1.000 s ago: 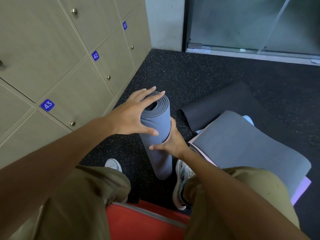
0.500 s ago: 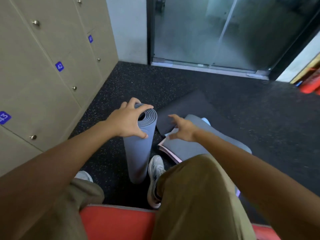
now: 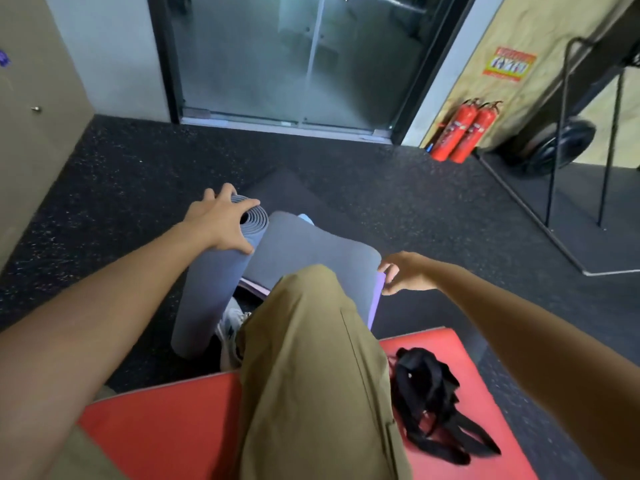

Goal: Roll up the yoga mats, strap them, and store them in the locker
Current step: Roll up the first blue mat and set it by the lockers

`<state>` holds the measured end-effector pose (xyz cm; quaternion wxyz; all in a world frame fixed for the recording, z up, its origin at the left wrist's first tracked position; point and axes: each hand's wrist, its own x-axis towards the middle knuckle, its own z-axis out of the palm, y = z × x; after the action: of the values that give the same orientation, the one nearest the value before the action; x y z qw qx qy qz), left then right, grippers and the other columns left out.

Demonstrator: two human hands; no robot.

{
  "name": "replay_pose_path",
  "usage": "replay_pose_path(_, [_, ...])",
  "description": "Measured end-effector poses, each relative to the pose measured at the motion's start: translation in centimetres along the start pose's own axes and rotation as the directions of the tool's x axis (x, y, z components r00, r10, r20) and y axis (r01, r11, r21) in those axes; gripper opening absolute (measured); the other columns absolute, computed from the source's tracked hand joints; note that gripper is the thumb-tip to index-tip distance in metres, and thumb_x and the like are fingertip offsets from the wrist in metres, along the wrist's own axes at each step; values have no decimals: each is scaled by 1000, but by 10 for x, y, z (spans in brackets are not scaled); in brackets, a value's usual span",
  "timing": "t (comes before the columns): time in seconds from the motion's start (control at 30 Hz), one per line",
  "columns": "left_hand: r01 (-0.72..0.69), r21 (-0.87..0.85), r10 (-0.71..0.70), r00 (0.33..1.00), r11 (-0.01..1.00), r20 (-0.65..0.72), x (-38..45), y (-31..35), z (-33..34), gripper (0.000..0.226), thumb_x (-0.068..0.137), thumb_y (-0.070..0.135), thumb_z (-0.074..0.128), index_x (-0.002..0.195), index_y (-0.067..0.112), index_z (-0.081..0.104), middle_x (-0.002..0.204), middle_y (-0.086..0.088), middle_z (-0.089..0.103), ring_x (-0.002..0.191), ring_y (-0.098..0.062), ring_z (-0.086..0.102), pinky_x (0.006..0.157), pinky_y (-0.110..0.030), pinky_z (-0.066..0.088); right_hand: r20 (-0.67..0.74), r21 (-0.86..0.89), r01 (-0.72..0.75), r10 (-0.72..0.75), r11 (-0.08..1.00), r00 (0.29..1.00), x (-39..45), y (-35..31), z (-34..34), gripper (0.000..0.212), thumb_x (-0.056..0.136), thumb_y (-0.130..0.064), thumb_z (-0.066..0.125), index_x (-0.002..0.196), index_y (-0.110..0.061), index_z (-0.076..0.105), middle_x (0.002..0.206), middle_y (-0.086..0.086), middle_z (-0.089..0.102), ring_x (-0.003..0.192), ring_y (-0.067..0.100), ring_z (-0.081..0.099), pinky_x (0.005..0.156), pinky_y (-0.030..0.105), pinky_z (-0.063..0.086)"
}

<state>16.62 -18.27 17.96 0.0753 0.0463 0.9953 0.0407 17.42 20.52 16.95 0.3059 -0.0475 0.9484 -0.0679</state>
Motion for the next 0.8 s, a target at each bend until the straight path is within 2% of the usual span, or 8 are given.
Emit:
replay_pose_path(0.13, [-18,31,18,1000,999,10,3,10,0,107,63,67,78,155,50,27,149,-3,27,127,-36,39,91,-45,46,202,1,-94,92,996,975,-31,30,23,45,82,-41,83,119,-20,68,111,0,73,100,17,72,84,31,58])
replay_pose_path(0.23, [-31,50,30,999,998,15,5,14,0,107,65,67,77,156,49,26,150,-4,26,127,-37,38,92,-45,46,310,42,-150,130,988,942,-44,39,33,44,77,-53,84,107,-22,75,109,0,76,97,14,74,88,35,61])
replay_pose_path(0.37, [-31,45,30,999,998,19,6,17,2,108,63,67,78,156,50,26,150,-4,26,128,-36,38,96,-47,47,407,63,-169,129,984,904,-54,40,35,36,75,-46,88,102,-25,78,104,-4,78,98,12,74,89,32,60])
replay_pose_path(0.5, [-28,44,27,999,999,23,6,14,1,108,64,67,78,156,49,25,151,-4,25,129,-37,37,97,-47,46,408,39,-130,103,991,907,-55,38,36,35,75,-30,91,104,-17,76,104,1,78,94,13,75,89,30,59])
replay_pose_path(0.6, [-20,46,20,1000,999,19,5,10,0,109,64,68,78,157,49,24,152,-5,25,129,-37,37,97,-47,46,404,40,-114,88,993,911,-51,37,38,26,76,-25,91,98,-21,78,103,2,78,93,15,75,83,26,59])
replay_pose_path(0.7, [-11,37,11,1000,999,21,4,5,-1,109,64,68,78,157,50,23,152,-4,24,130,-36,36,95,-46,46,425,55,-143,106,988,899,-47,36,36,23,81,-23,87,102,-22,79,109,6,76,90,16,71,85,28,60])
replay_pose_path(0.8, [-7,31,6,1000,999,16,3,2,-2,109,64,68,78,156,50,23,152,-4,24,130,-36,37,94,-46,46,466,68,-193,139,979,874,-48,33,27,15,85,-20,83,99,-19,78,98,6,72,89,18,65,87,33,60])
